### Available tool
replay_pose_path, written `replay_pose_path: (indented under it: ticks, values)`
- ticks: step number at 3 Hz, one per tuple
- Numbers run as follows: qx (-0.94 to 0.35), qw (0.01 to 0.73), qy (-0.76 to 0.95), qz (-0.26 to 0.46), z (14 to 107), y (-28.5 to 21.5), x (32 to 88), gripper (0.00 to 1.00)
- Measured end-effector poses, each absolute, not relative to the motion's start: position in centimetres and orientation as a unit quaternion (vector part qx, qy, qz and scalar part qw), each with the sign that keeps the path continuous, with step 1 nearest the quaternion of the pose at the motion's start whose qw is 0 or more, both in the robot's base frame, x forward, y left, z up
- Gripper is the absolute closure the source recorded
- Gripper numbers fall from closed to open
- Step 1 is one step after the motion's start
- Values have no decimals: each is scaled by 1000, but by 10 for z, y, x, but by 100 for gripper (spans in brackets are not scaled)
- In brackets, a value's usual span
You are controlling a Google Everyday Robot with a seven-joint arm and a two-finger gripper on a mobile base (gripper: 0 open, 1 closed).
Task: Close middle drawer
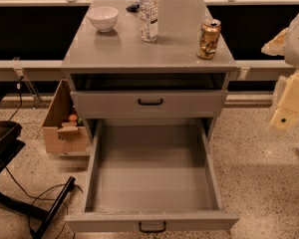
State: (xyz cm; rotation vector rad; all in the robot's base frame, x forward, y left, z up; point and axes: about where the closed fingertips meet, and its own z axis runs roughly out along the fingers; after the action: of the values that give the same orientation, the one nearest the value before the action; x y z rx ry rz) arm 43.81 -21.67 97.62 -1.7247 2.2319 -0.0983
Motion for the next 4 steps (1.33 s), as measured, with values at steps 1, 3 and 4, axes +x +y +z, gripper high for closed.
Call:
replay_pose_path:
  ticks: [1,3,4]
  values:
    - [-604,160,780,-38,975,-215,438,0]
    - [-572,160,804,-29,882,-214,410,2]
    - [-546,151,824,-9,796,-218,396,25]
